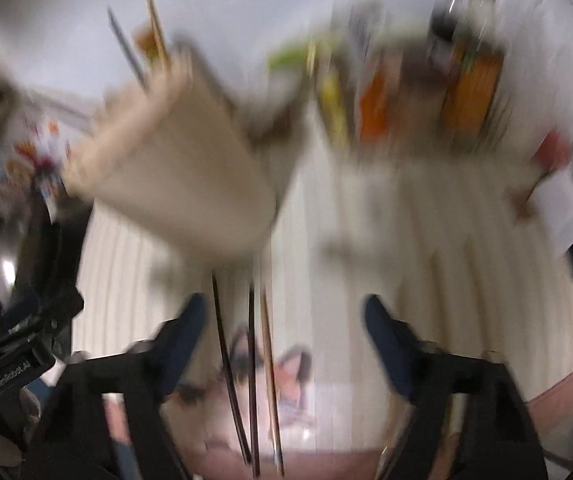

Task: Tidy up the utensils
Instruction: 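Open both tools and move them back toward the cloth, then grasp a wooden chopstick with the right tool while the left tool grasps a black chopstick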

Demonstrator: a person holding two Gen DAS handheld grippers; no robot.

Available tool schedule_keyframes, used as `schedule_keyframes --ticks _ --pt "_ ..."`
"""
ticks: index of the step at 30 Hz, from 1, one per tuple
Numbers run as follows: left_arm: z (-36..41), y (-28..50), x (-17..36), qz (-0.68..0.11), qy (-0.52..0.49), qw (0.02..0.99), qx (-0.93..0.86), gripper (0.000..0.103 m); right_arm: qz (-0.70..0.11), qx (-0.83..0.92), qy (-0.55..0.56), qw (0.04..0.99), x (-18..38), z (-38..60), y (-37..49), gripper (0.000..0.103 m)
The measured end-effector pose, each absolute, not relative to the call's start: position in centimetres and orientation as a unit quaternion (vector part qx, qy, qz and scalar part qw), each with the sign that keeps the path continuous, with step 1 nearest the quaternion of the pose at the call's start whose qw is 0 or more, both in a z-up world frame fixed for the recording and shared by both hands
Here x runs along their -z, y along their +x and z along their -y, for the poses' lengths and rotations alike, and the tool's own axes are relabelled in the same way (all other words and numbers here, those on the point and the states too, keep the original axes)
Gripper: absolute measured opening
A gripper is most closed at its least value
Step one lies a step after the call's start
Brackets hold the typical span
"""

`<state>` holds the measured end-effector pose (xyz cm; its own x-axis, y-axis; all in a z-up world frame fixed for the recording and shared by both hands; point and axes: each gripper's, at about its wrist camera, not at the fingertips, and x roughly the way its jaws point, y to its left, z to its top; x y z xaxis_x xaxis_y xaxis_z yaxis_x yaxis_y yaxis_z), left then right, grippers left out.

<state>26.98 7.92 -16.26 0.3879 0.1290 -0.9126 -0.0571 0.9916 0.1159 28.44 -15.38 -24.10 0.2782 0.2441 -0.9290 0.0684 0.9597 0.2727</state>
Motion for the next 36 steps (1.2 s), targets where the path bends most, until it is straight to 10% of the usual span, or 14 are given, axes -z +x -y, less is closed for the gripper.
schedule_keyframes --ticks 10,14,21,28,36 --pt "-8.8 25.2 24.0 -0.615 0.060 0.781 -0.087 0.100 -0.679 -0.071 0.058 0.729 32.9 10.6 27.3 0.034" --pt "-7.7 25.6 26.0 -0.641 0.037 0.765 -0.057 0.088 -0.685 -0.052 0.041 0.725 32.8 11.7 26.9 0.007" --pt "-3.5 27.3 28.2 -0.659 0.015 0.752 0.004 0.063 -0.695 0.005 0.056 0.717 32.2 17.8 26.2 0.007" --pt "-1.2 27.6 29.1 -0.651 0.056 0.756 0.022 0.006 -0.701 0.000 0.085 0.708 31.9 21.0 25.7 0.007" --pt "-3.9 22.9 29.1 -0.662 0.068 0.746 0.018 0.004 -0.729 -0.027 0.072 0.680 31.8 20.4 24.4 0.007"
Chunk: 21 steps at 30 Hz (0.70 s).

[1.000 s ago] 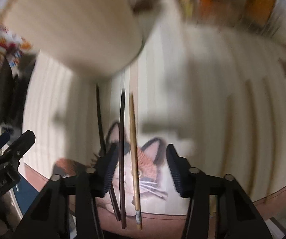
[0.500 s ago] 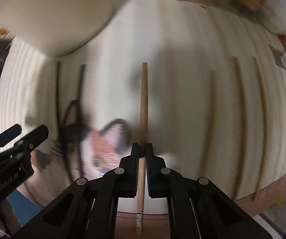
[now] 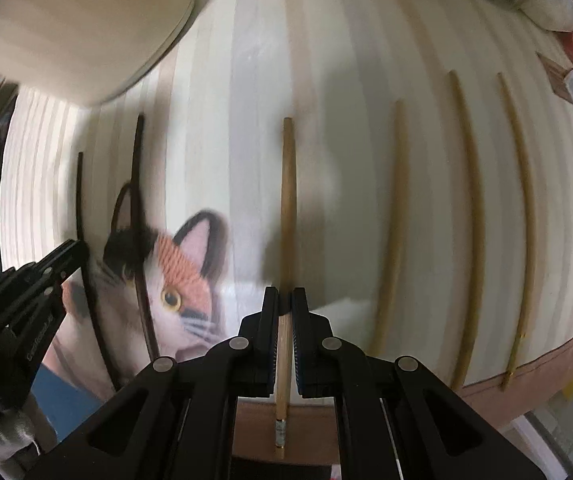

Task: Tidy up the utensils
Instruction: 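Grasp a wooden chopstick with the right tool while the left tool grasps a black chopstick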

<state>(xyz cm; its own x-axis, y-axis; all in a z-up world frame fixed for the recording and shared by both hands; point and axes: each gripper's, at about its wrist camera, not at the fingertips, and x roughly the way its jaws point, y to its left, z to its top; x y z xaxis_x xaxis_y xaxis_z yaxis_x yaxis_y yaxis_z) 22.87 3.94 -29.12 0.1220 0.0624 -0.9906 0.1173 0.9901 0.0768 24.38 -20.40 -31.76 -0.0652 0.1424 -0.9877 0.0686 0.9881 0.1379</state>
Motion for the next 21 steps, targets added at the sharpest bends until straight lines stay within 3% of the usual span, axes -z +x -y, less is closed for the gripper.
schedule_keyframes --ticks 21 --pt "-4.8 24.9 29.1 -0.659 0.053 0.750 0.009 0.004 -0.762 -0.015 0.025 0.647 32.5 15.7 27.8 0.008"
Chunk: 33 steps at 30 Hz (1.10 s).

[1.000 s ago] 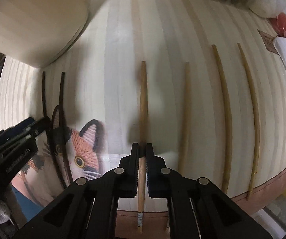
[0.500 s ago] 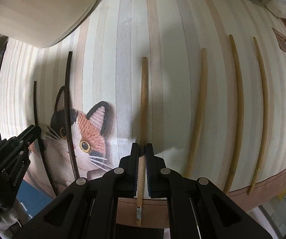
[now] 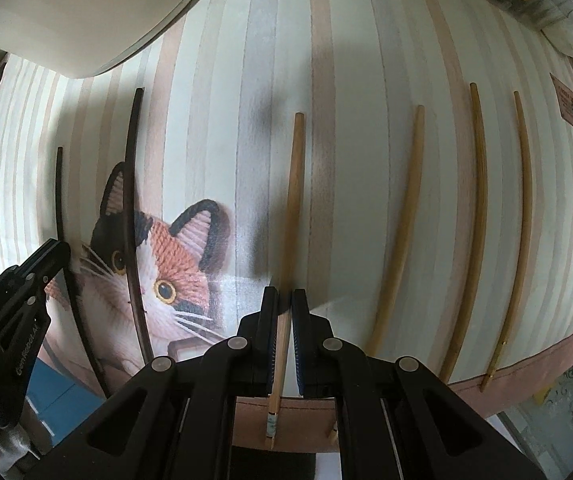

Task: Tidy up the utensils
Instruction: 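Grasp a wooden chopstick with the right tool while the left tool grasps a black chopstick, then lift both chopsticks and insert them into the beige holder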

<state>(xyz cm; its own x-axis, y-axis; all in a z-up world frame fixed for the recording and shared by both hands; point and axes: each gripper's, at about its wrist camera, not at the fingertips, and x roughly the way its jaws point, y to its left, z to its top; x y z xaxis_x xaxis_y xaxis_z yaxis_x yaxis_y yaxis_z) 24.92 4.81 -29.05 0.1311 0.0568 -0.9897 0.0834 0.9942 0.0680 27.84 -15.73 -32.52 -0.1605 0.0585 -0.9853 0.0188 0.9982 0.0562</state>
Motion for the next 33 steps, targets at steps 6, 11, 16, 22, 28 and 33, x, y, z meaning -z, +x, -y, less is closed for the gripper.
schedule_keyframes --ticks 6,11,16,22,28,33 --pt "-4.1 25.4 29.0 -0.657 0.050 0.752 0.008 0.003 -0.742 -0.016 0.045 0.669 32.7 16.3 27.5 0.007" --pt "-4.5 24.4 26.7 -0.640 0.037 0.767 0.016 0.003 -0.705 -0.028 0.063 0.706 30.6 16.4 26.4 0.007" --pt "-4.8 23.6 23.4 -0.611 0.026 0.791 0.028 0.003 -0.658 -0.043 0.071 0.748 27.1 16.0 26.1 0.007" --pt "-5.6 23.0 17.1 -0.557 0.010 0.830 0.037 0.003 -0.591 -0.062 0.089 0.800 21.5 15.7 26.1 0.007" --pt "-6.0 24.1 8.1 -0.471 -0.022 0.880 0.059 0.002 -0.492 -0.090 0.127 0.856 11.8 15.9 27.4 0.006" --pt "-5.8 26.9 -0.5 -0.395 -0.051 0.913 0.087 0.002 -0.424 -0.110 0.144 0.888 5.3 15.8 30.1 0.007"
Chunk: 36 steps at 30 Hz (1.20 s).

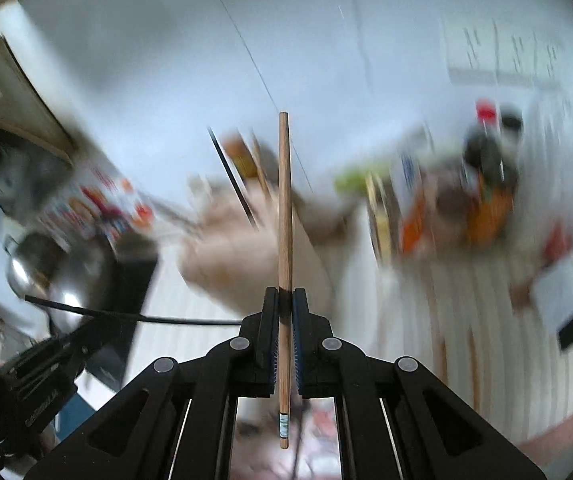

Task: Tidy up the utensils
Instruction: 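Lift both chopsticks and insert them into the beige holder, then open both tools and move them back toward the remaining chopsticks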

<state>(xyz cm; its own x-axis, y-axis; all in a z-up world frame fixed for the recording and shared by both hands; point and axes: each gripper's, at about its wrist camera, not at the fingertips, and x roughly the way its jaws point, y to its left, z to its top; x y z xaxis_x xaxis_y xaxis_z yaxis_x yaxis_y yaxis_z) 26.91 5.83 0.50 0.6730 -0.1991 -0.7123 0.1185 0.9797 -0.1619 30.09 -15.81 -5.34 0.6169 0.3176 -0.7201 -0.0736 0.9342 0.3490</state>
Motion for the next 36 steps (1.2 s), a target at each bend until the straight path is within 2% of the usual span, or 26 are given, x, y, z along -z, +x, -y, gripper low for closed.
schedule_keyframes --ticks 2,6,12,21,33,36 --pt "-5.8 28.1 -3.0 -0.371 -0.055 0.923 0.088 0.002 -0.382 -0.108 0.138 0.907 1.6 15.1 33.3 0.006" --pt "-5.9 31.8 -6.0 -0.343 -0.057 0.934 0.079 0.002 -0.349 -0.102 0.143 0.920 -0.9 14.1 37.3 0.007" --pt "-6.3 35.8 -6.5 -0.344 -0.062 0.935 0.063 0.002 -0.340 -0.102 0.153 0.922 0.0 12.6 42.1 0.006" --pt "-5.7 38.7 -4.3 -0.377 -0.066 0.922 0.060 0.000 -0.332 -0.095 0.155 0.926 3.5 11.7 45.7 0.006" --pt "-6.2 39.1 -2.4 -0.399 -0.079 0.911 0.064 0.000 -0.332 -0.114 0.138 0.926 5.4 11.2 45.8 0.007" --pt "-6.8 38.4 -2.2 -0.398 -0.080 0.913 0.044 0.003 -0.314 -0.113 0.149 0.931 5.0 11.7 45.2 0.007"
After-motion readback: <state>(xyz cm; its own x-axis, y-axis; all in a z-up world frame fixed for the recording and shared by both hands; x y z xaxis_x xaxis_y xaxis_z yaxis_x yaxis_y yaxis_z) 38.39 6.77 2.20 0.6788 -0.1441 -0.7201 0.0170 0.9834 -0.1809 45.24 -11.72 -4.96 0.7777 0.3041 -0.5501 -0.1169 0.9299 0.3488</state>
